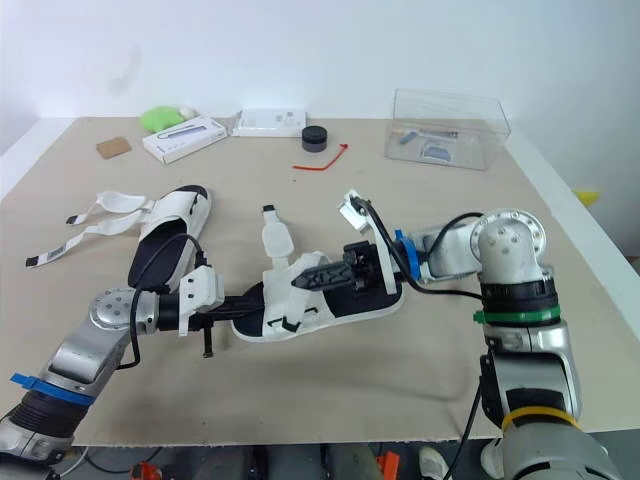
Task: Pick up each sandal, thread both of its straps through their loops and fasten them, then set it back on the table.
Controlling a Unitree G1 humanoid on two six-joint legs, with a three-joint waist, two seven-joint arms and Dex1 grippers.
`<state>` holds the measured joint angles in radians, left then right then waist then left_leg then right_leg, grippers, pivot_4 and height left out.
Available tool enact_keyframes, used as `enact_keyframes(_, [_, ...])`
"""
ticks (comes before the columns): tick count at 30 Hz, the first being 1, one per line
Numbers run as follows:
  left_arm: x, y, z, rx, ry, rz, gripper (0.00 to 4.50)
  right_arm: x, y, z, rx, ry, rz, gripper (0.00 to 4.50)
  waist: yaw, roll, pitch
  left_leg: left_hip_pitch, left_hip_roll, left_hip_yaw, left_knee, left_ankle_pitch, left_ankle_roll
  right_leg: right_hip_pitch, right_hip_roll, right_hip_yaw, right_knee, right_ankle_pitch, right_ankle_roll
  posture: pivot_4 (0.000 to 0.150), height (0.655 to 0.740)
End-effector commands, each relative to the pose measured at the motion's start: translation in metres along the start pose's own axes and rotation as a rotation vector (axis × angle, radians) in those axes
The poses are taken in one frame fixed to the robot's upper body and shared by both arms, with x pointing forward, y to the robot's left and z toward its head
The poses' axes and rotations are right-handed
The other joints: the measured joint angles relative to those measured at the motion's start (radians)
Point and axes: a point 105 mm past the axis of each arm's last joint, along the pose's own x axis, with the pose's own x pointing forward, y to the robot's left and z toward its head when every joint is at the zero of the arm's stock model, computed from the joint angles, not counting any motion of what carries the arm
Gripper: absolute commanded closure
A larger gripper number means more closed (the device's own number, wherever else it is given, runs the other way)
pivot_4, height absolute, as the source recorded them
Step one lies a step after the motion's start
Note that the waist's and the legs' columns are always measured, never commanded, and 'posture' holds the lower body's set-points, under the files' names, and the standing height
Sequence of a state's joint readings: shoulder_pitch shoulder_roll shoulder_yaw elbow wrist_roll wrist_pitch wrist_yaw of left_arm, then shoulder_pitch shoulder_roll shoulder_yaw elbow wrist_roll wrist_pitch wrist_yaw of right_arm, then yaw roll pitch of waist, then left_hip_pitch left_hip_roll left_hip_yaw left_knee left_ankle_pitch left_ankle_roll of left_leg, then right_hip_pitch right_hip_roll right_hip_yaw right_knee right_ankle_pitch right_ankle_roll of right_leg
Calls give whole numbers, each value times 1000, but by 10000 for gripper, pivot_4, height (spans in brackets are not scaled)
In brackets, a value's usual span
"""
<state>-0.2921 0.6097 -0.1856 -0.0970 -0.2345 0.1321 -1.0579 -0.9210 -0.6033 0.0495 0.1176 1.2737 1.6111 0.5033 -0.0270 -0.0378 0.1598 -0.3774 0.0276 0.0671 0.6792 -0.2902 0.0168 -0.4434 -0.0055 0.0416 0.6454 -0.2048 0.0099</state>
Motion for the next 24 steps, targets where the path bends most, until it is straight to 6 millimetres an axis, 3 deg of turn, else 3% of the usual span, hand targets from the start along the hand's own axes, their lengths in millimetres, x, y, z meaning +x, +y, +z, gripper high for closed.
enact_keyframes(1, [2,-1,1,13,-1,-7,45000,-3,-4,6,1,19,-26,44343,0,0,0,0,0,0,0,0,0,0,-1,0,0,0,0,1500,7400])
enact_keyframes(13, [0,-1,0,9,3,-5,45000,-13,-9,37,-54,17,-49,44343,1,0,0,0,-1,0,0,-1,1,0,-1,0,0,0,0,1500,7400])
enact_keyframes(24, [-2,-1,-1,8,13,-11,45000,-8,-9,17,-38,98,-2,44343,3,1,0,0,-1,0,0,-1,2,-1,-3,-1,0,0,0,1500,7400])
